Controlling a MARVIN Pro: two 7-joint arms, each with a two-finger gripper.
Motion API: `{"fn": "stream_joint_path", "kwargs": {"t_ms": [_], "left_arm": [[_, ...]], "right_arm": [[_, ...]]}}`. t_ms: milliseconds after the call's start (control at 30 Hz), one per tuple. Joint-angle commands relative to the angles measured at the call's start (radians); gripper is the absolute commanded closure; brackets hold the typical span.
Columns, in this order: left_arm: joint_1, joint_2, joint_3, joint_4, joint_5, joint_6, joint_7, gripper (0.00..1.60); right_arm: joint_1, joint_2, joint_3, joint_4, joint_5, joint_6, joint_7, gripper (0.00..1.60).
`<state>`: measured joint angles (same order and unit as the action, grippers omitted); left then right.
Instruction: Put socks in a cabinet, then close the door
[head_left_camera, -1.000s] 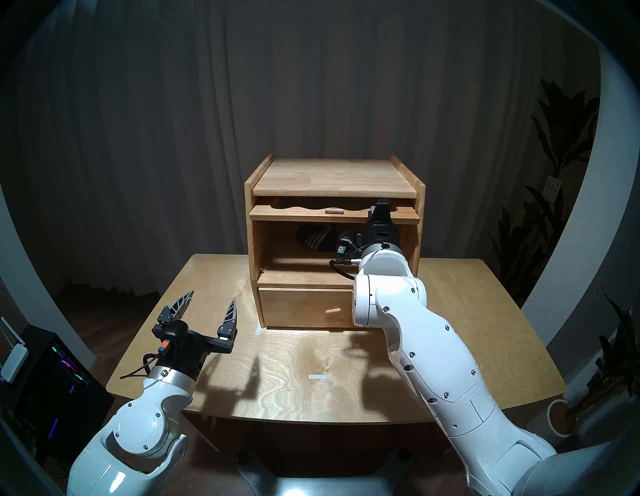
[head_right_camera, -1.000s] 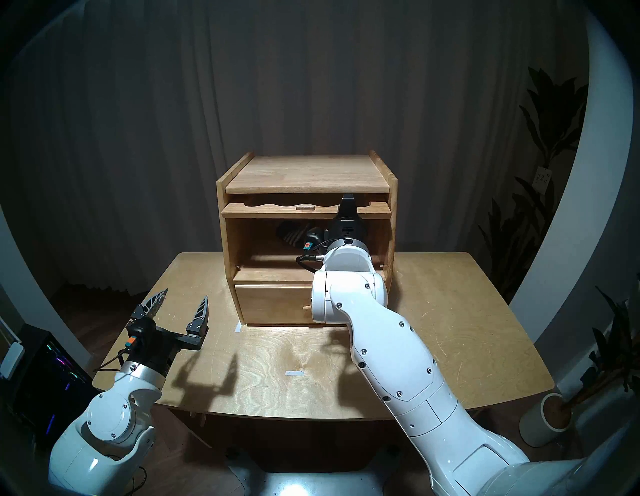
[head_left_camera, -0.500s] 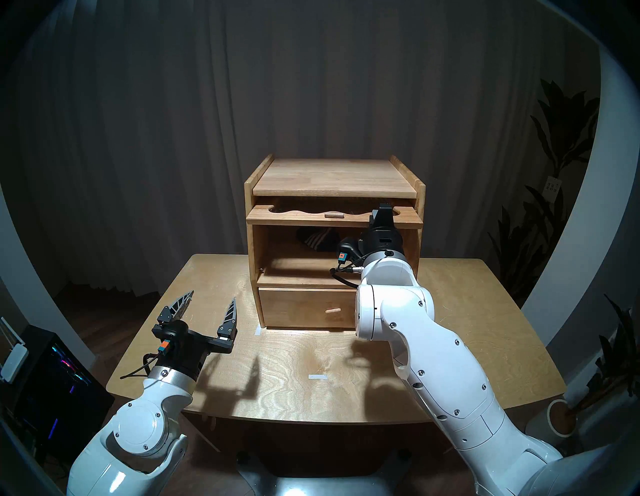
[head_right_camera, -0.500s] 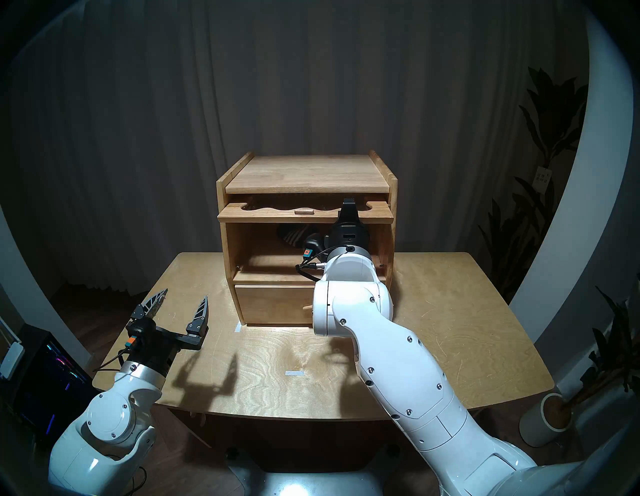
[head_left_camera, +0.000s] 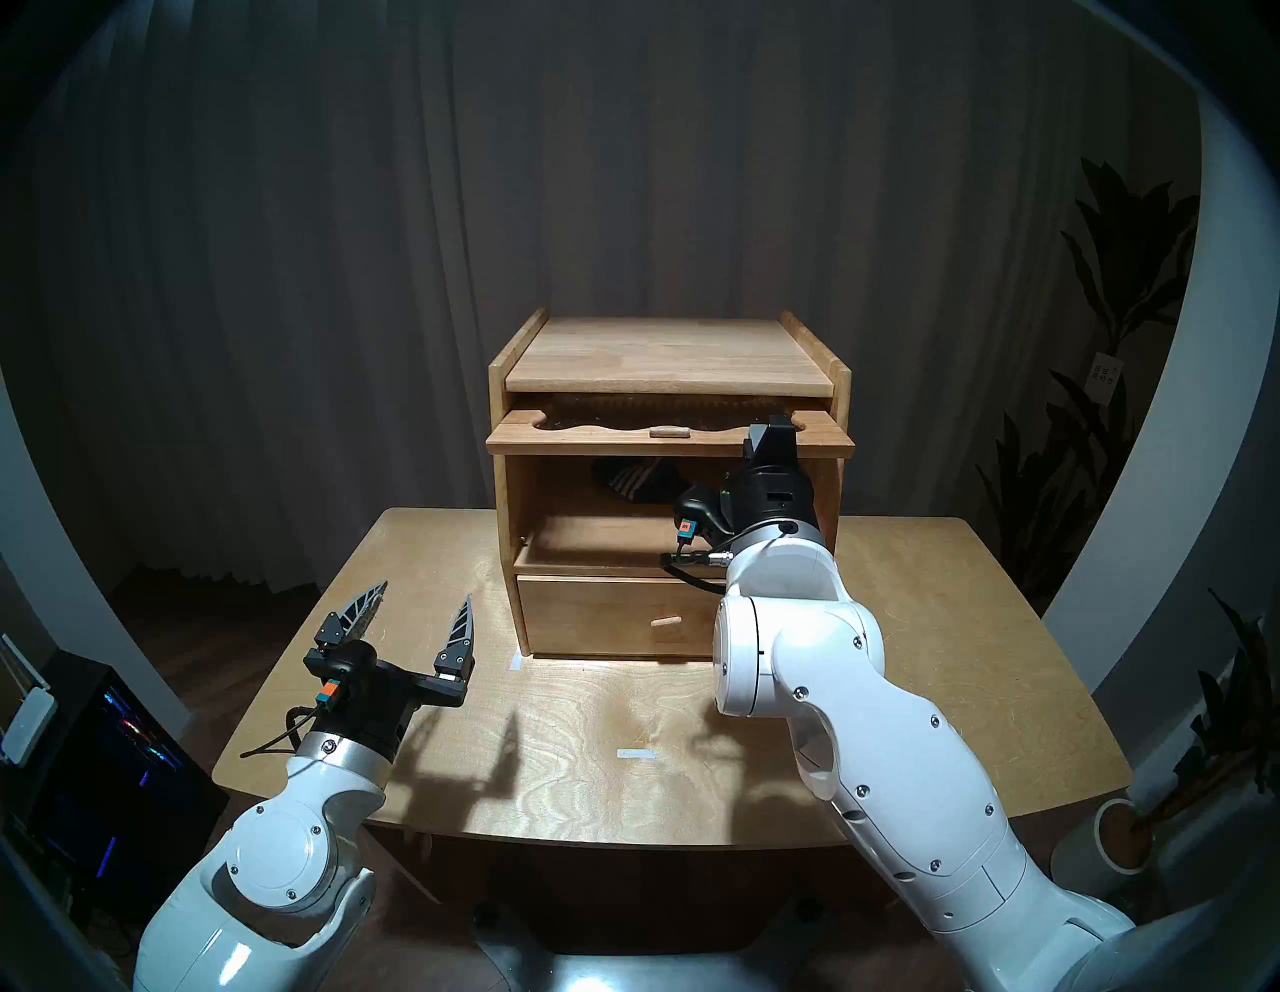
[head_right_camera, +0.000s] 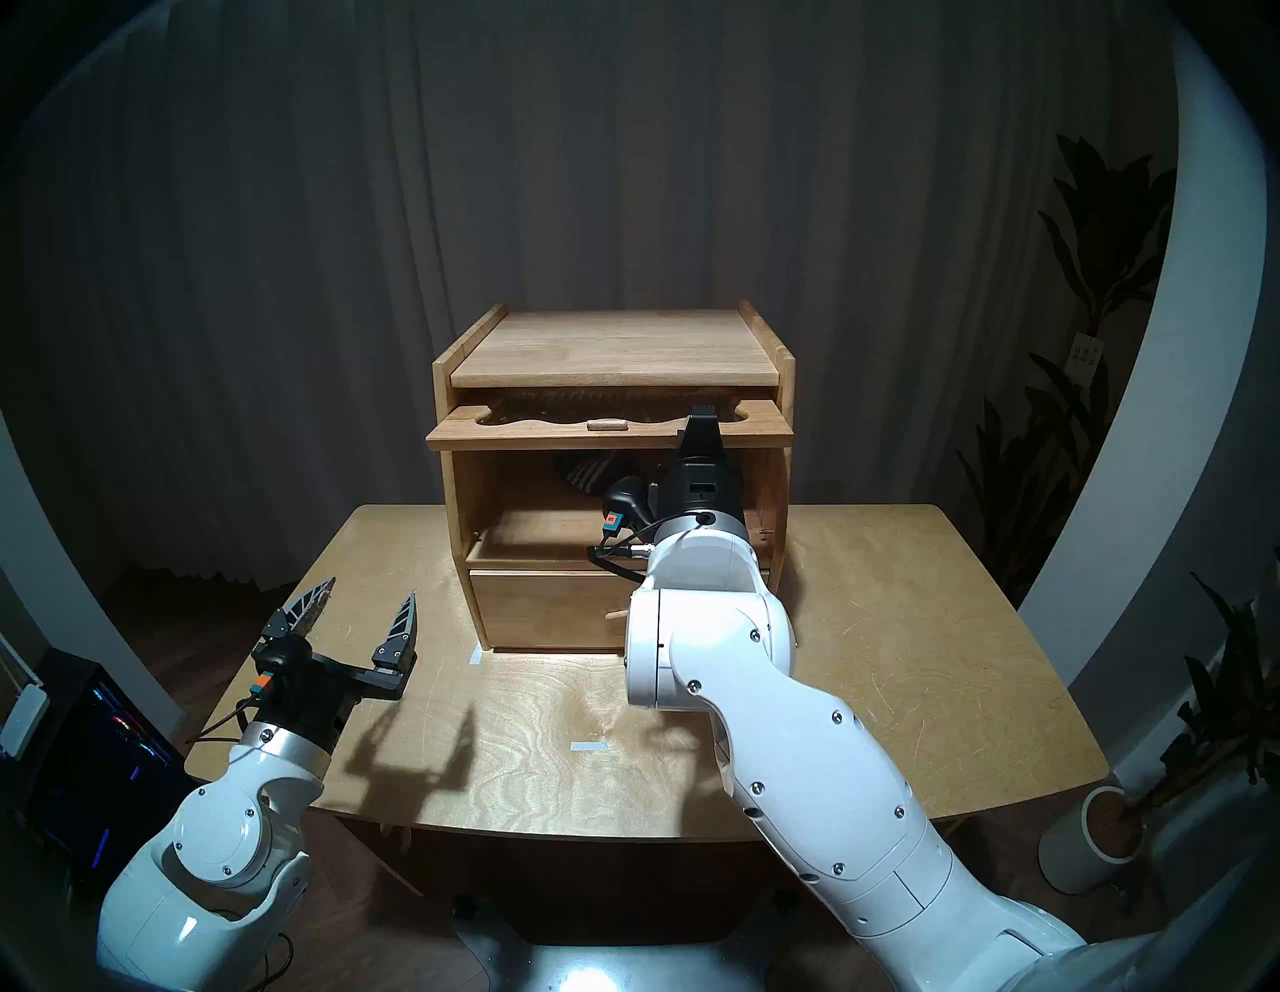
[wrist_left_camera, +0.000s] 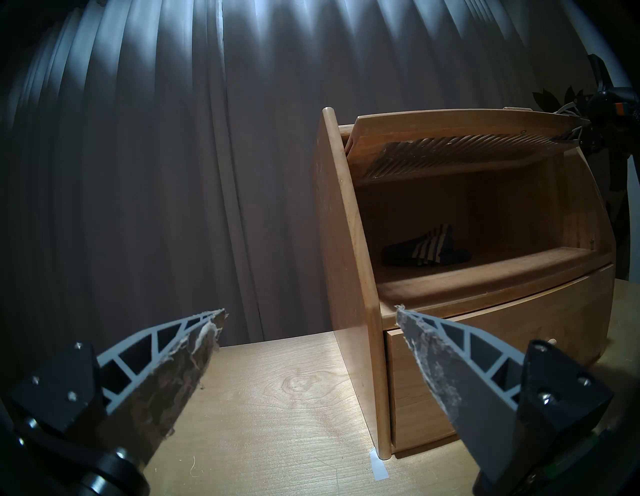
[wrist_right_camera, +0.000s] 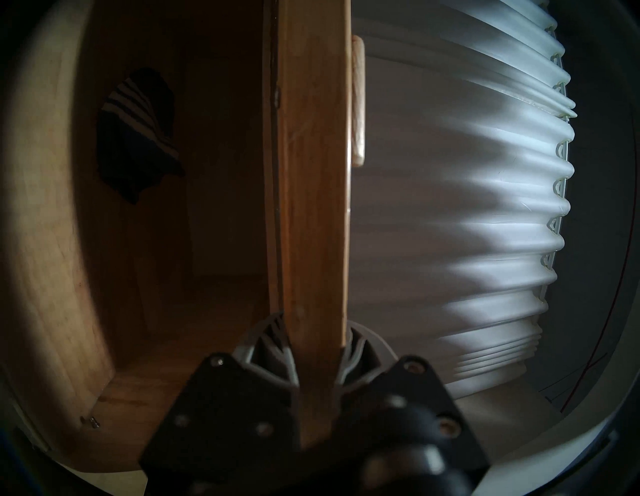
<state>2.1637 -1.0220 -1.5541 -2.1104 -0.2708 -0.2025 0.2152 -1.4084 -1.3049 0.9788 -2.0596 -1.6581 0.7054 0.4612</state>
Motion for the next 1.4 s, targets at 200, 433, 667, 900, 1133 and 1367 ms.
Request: {"fn": "stream_joint_path", "kwargs": {"t_ms": [200, 433, 667, 900, 1133, 1367], "left_arm": [[-0.004, -0.001, -0.003, -0.018, -0.001, -0.008, 0.000, 0.00], [-0.004, -0.001, -0.003, -0.019, -0.001, -0.008, 0.000, 0.00], [-0.003, -0.001, -0.004, -0.019, -0.001, -0.008, 0.000, 0.00], [-0.002, -0.001, -0.004, -0.020, -0.002, -0.009, 0.000, 0.00], [-0.002, -0.001, -0.004, -0.020, -0.002, -0.009, -0.001, 0.00], [-0.005, -0.001, -0.003, -0.016, 0.000, -0.006, 0.000, 0.00]], "right_arm": [[-0.165, 0.059, -0.001, -0.172, 0.028, 0.060, -0.066, 1.60], [-0.268, 0.121, 0.023, -0.279, 0.061, 0.079, -0.087, 1.60], [-0.358, 0.165, 0.031, -0.332, 0.124, 0.075, -0.116, 1.60], [-0.432, 0.232, 0.042, -0.377, 0.186, 0.074, -0.130, 1.60], [-0.514, 0.261, 0.060, -0.384, 0.331, 0.040, -0.120, 1.60], [-0.504, 0.141, 0.116, -0.384, 0.557, 0.052, -0.081, 0.00]]}}
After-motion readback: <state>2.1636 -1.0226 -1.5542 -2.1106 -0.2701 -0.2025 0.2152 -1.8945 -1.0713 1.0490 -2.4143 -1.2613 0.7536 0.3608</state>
